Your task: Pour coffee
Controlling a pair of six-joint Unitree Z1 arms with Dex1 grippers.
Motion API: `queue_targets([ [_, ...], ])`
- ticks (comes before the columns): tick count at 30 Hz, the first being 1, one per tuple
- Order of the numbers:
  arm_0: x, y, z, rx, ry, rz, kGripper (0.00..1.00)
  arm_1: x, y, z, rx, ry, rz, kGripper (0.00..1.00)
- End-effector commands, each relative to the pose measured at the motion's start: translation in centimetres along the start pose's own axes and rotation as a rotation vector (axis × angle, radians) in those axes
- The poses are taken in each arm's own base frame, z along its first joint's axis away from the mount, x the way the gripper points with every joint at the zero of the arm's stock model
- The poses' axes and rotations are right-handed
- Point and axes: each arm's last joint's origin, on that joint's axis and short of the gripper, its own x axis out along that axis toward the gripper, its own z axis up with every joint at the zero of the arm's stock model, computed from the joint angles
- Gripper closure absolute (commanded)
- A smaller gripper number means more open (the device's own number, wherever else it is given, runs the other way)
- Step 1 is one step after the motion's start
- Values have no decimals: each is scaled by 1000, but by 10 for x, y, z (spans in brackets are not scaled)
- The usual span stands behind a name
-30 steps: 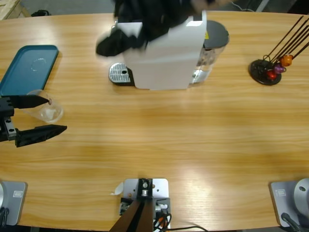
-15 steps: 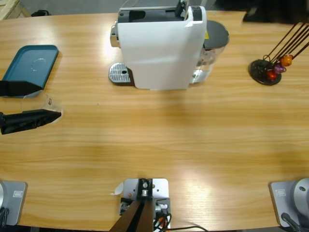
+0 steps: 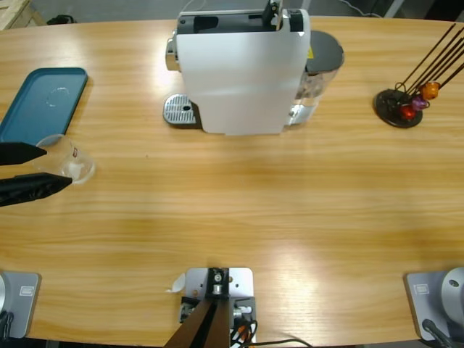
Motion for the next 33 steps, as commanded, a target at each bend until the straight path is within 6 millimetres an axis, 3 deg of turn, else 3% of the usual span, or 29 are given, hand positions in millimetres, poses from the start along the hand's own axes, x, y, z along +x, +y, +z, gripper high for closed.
queue_targets([
  [1,-6,3,-4,-32,-12,21,133,23,27,-32,-33,95,54,1000],
  [4,-5,3,-3,-34,-10,20,133,29,44,-49,-66,140,70,1000],
  [16,-3,4,-3,-37,-1,31,128,57,53,-81,-126,229,51,1000],
  [24,-12,5,-6,60,-45,65,5,91,45,-127,-189,346,4,1000],
  [33,-11,7,-5,93,-53,101,4,110,36,-161,-241,437,-42,1000],
])
